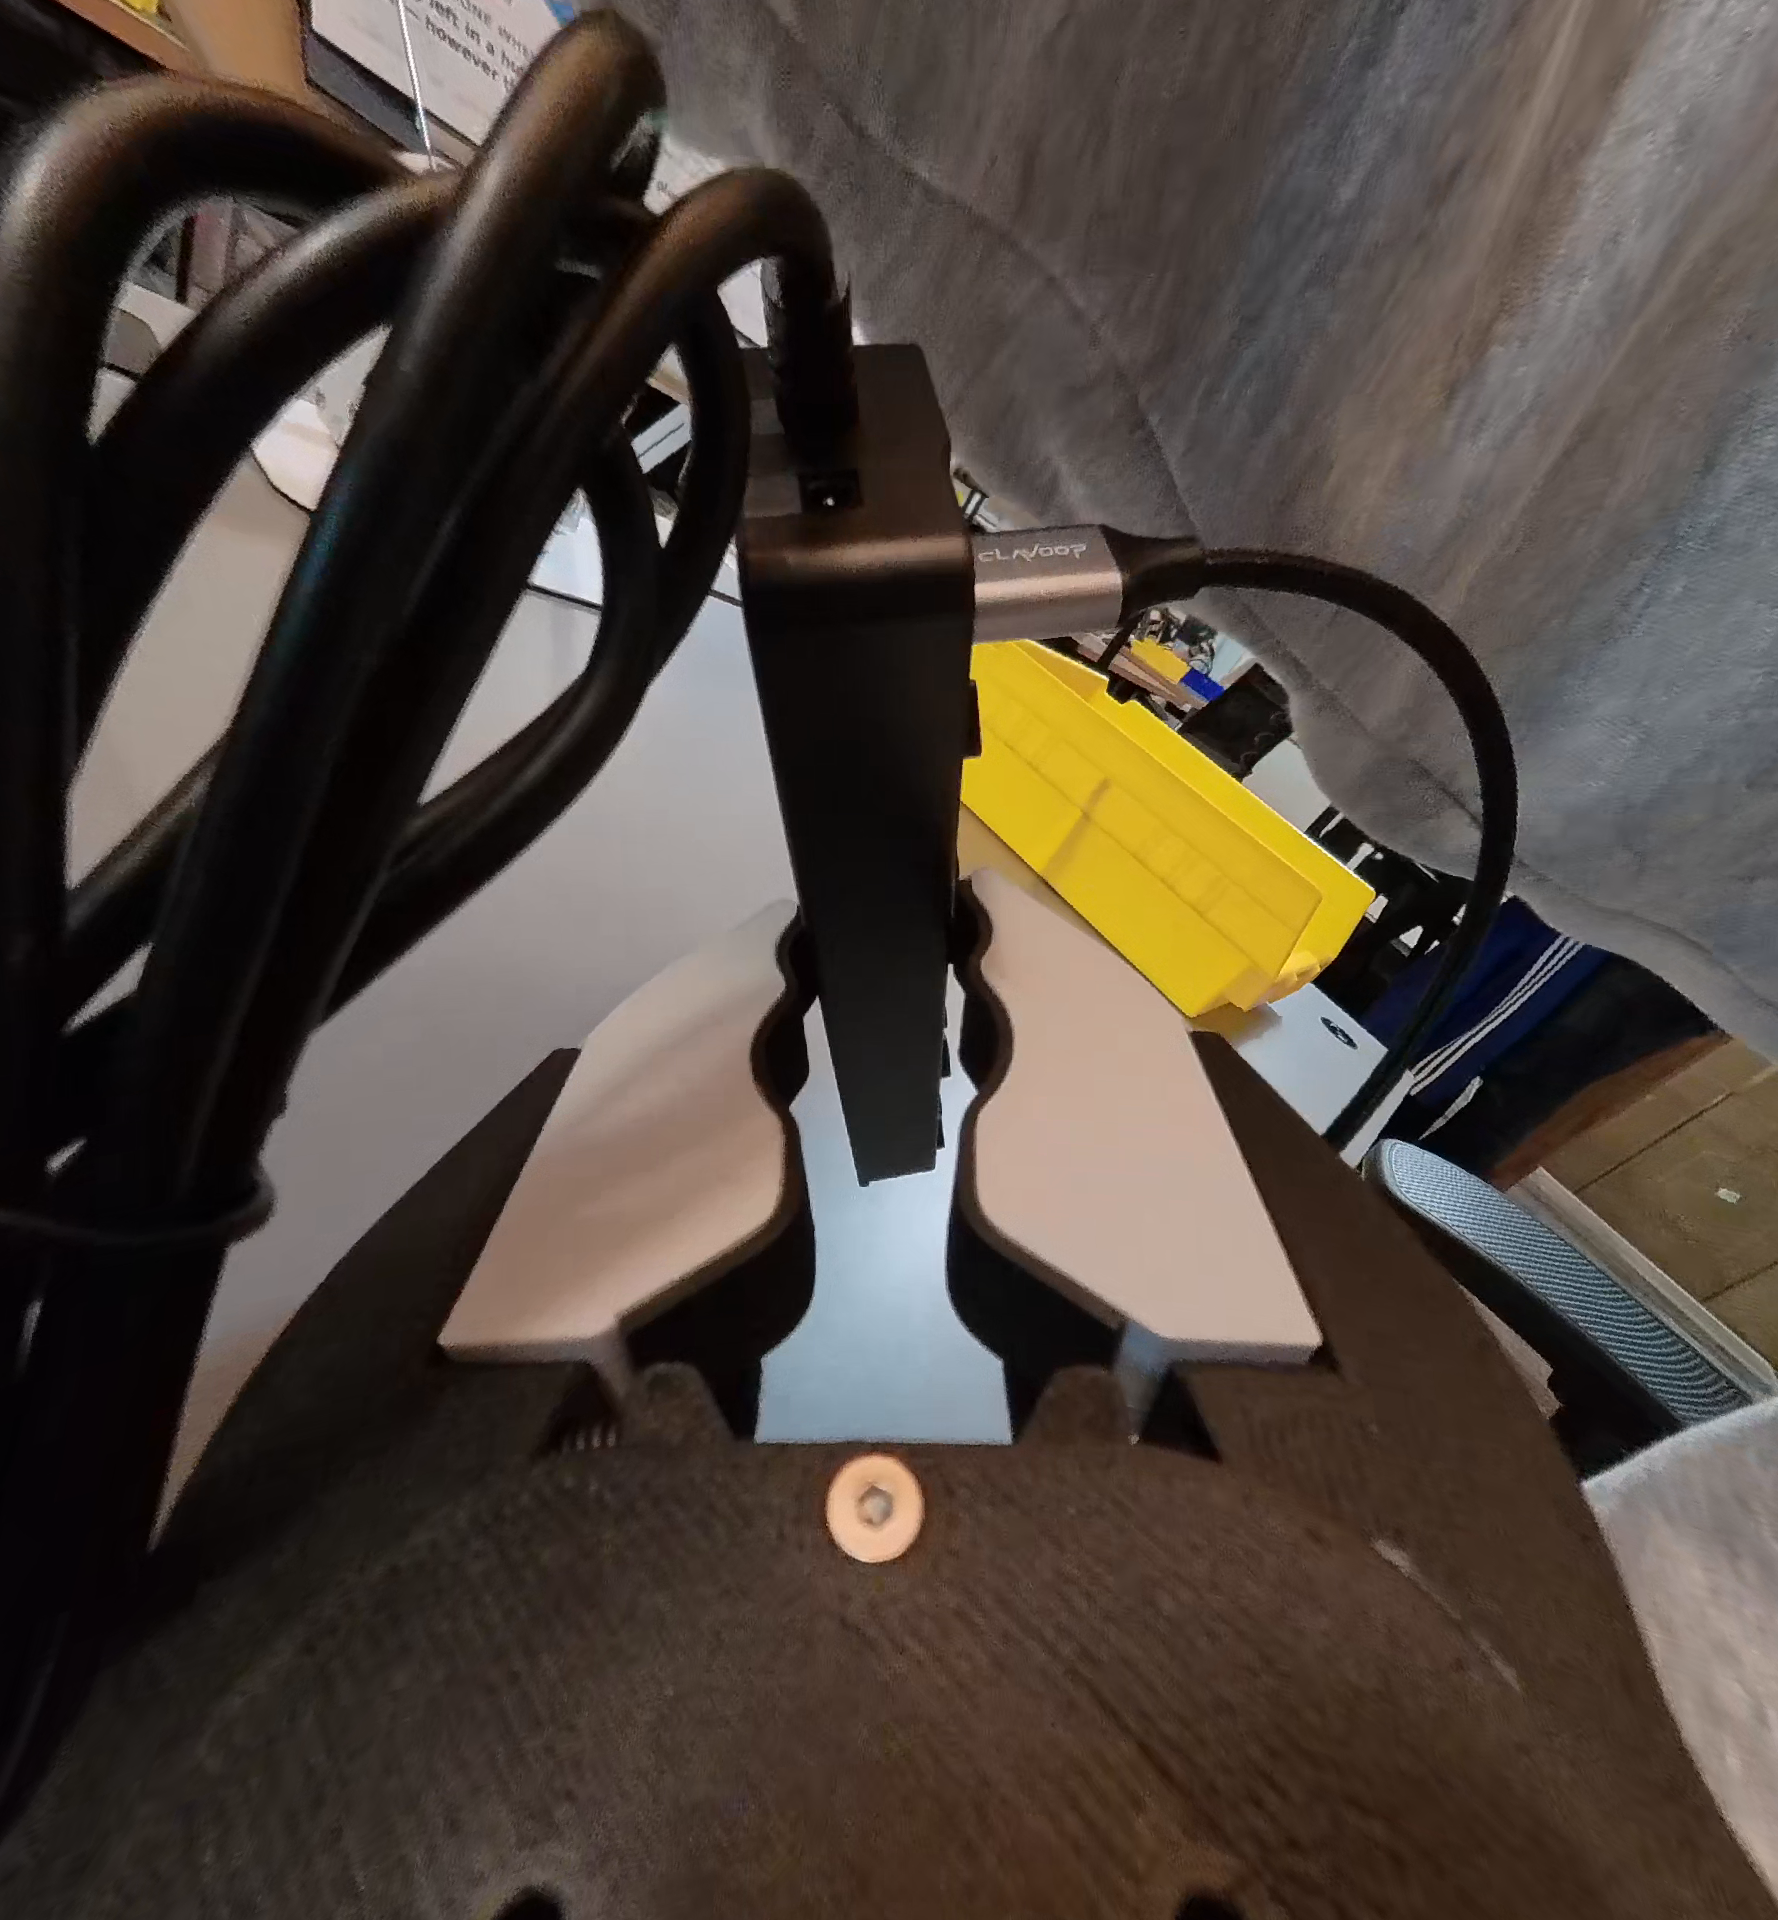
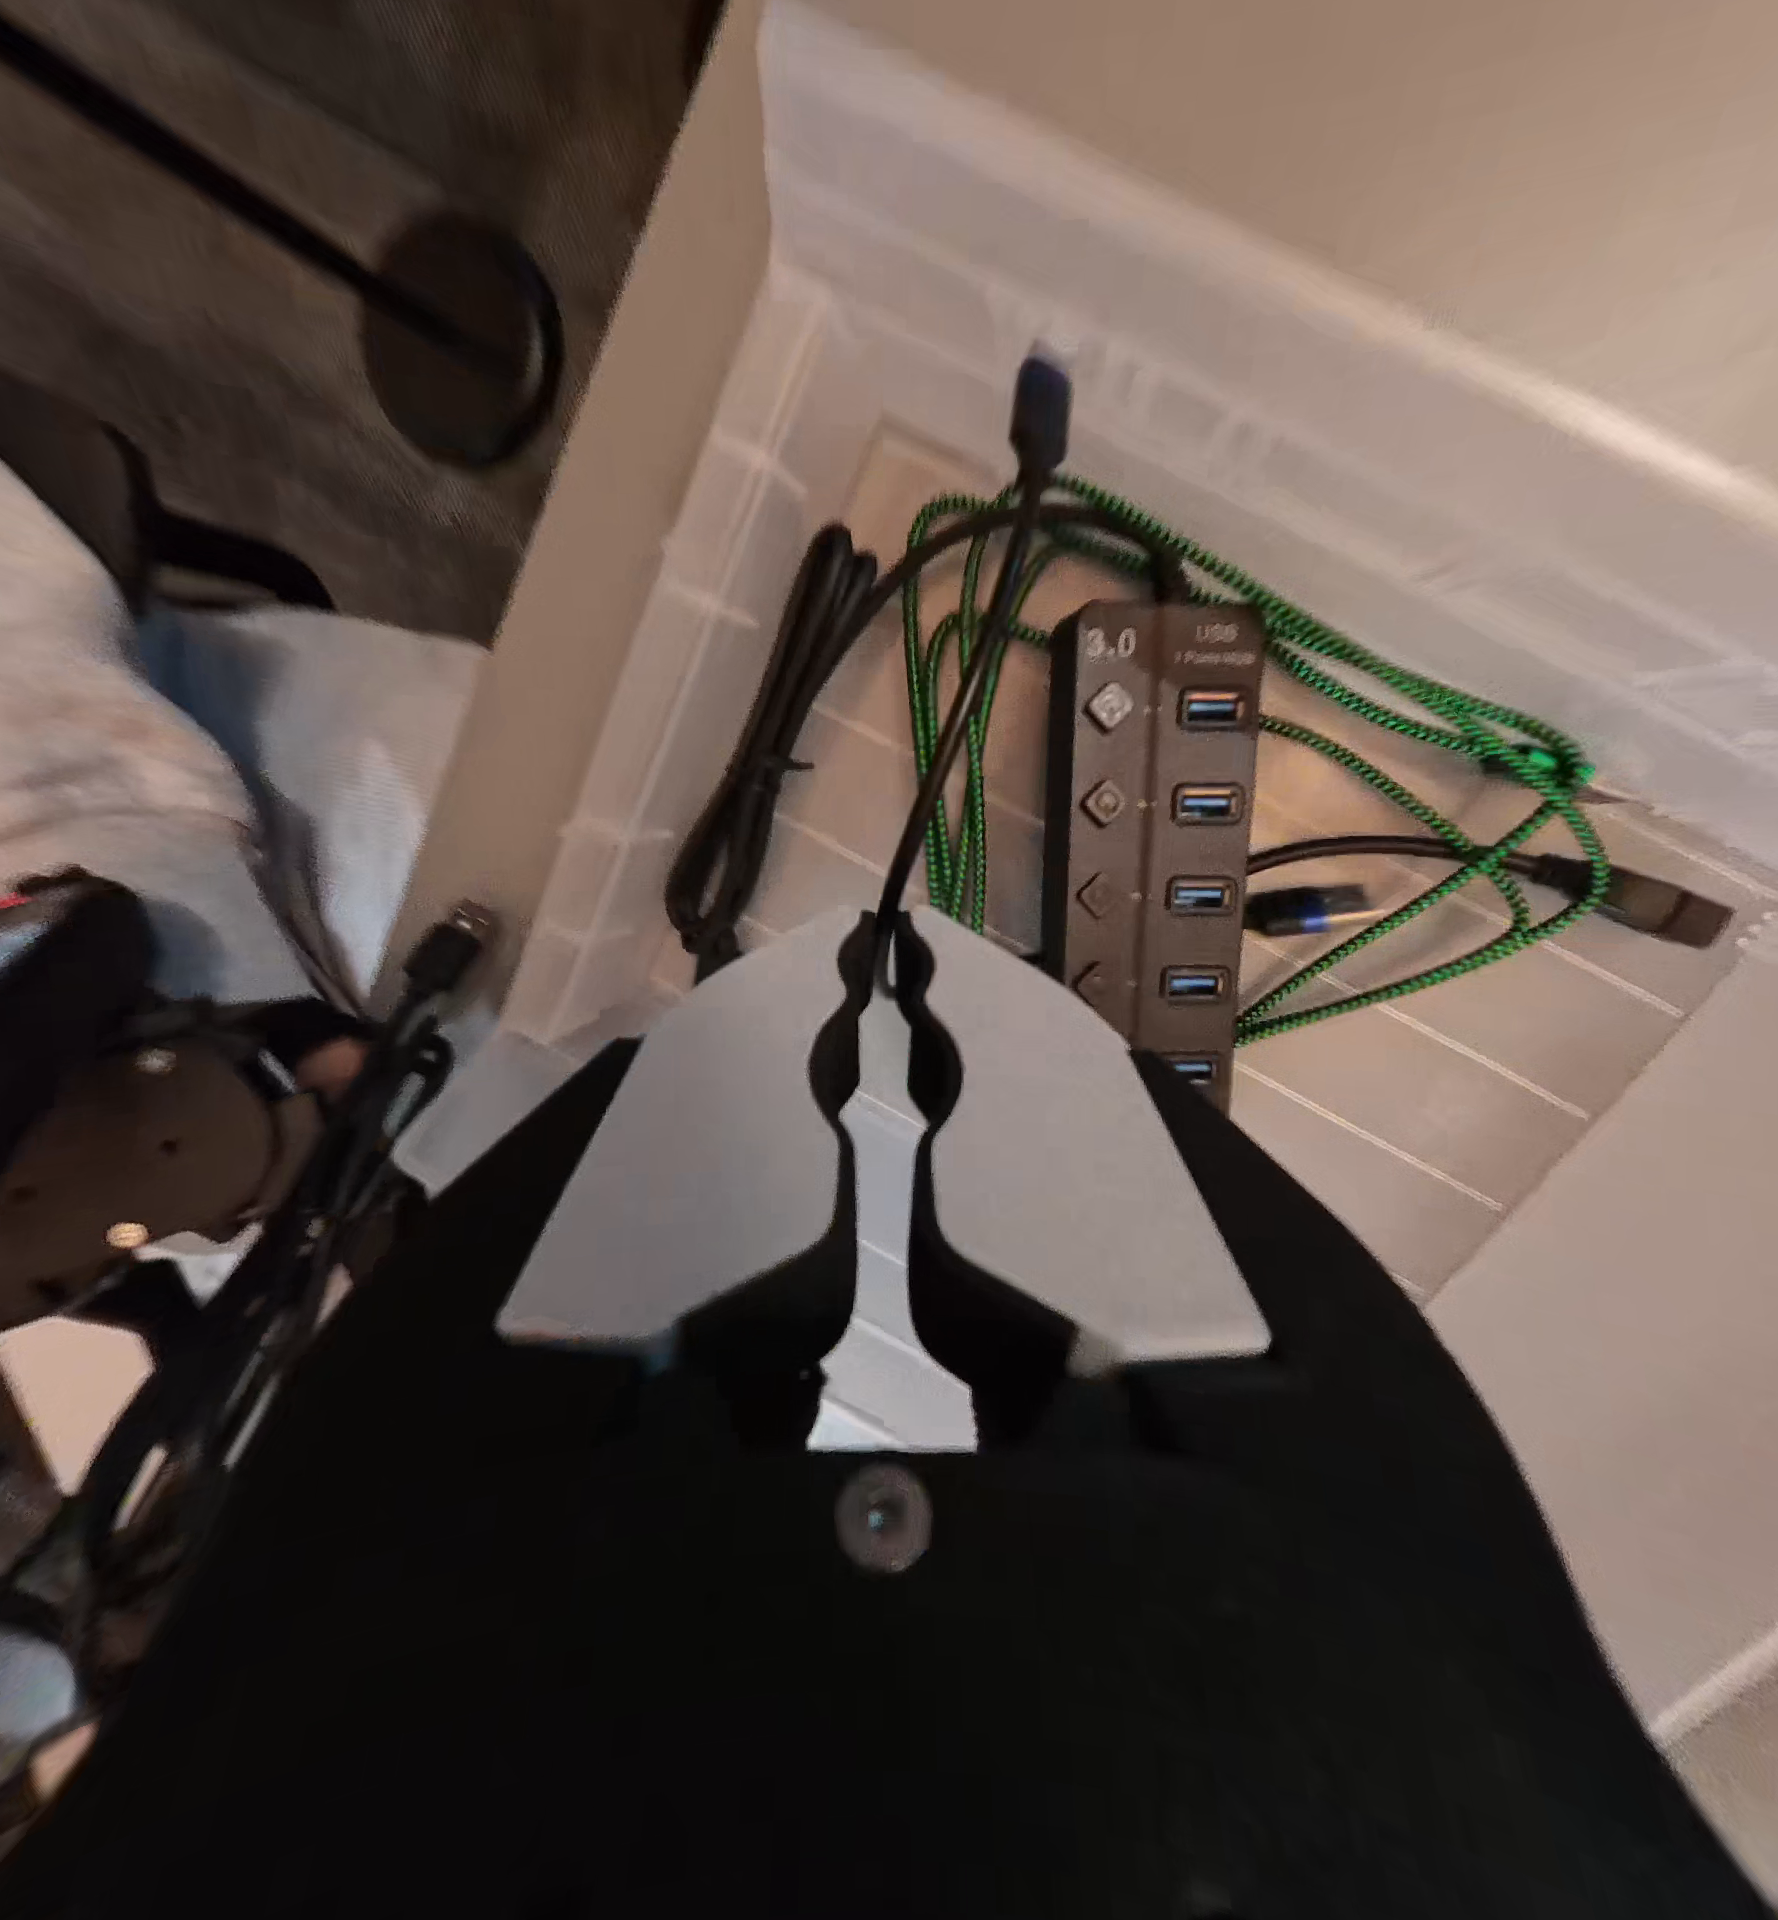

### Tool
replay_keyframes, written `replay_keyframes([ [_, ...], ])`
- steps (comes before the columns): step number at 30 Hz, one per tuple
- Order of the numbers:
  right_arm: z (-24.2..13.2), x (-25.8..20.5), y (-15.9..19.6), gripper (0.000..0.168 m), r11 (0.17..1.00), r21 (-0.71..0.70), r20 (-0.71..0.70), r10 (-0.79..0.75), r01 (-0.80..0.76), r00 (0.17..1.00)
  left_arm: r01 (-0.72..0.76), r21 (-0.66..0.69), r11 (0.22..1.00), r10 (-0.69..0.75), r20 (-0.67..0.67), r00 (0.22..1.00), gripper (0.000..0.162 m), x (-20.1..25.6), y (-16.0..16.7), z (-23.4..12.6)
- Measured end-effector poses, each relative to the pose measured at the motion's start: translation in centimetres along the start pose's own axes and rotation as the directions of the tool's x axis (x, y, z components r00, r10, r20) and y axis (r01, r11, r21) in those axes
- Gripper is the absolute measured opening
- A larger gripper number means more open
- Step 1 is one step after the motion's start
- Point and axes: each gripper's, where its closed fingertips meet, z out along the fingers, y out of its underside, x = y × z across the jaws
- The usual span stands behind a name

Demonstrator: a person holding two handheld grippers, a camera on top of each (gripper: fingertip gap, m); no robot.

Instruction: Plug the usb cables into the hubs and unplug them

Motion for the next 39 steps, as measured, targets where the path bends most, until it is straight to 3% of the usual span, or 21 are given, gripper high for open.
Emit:
replay_keyframes([
  [1, -0.8, 0.0, -0.5, 0.003, 0.998, 0.051, 0.015, 0.025, -0.026, 1.000, 0.001, 0.000, 1.000, -0.001, -0.001, 1.000, 0.028, 0.0, 0.0, 0.0],
  [5, -3.5, 0.0, -2.3, 0.003, 0.956, 0.253, 0.112, 0.126, -0.151, 0.986, -0.005, -0.002, 1.000, 0.005, -0.001, 1.000, 0.029, 0.1, 0.1, 0.0],
  [8, -6.5, -0.2, -4.6, 0.003, 0.861, 0.442, 0.220, 0.167, -0.250, 0.961, -0.004, -0.002, 1.000, 0.004, -0.002, 1.000, 0.028, 0.1, 0.1, 0.0],
  [16, -10.0, 1.0, -6.1, 0.003, 0.725, 0.597, 0.280, 0.213, -0.344, 0.936, 0.004, -0.005, 1.000, -0.004, -0.007, 1.000, 0.028, 0.2, 0.2, 0.0],
  [21, -8.1, 2.4, -4.7, 0.004, 0.724, 0.537, 0.313, 0.305, -0.433, 0.899, 0.011, -0.008, 1.000, -0.012, -0.008, 1.000, 0.028, 0.2, 0.2, 0.1],
  [26, -4.8, 6.0, 0.0, 0.004, 0.674, 0.367, 0.281, 0.576, -0.641, 0.767, 0.015, -0.013, 1.000, -0.015, -0.013, 1.000, 0.028, 0.3, 0.3, 0.1],
  [28, -4.3, 7.4, 1.7, 0.005, 0.635, 0.340, 0.245, 0.652, -0.693, 0.717, 0.014, -0.013, 1.000, -0.015, -0.014, 1.000, 0.028, 0.3, 0.4, 0.1],
  [31, -3.8, 9.3, 4.5, 0.012, 0.641, 0.297, 0.114, 0.712, -0.708, 0.693, 0.017, -0.014, 1.000, -0.017, -0.015, 1.000, 0.028, 0.3, 0.4, 0.1],
  [35, -4.3, 10.0, 5.4, 0.014, 0.683, 0.331, 0.013, 0.686, -0.651, 0.727, 0.021, -0.015, 1.000, -0.021, -0.015, 1.000, 0.028, 0.3, 0.4, 0.1],
  [39, -3.6, 7.8, 4.2, 0.007, 0.845, 0.289, -0.046, 0.482, -0.450, 0.875, 0.040, -0.018, 0.999, -0.040, -0.019, 0.999, 0.028, 0.3, 0.5, 0.2],
])
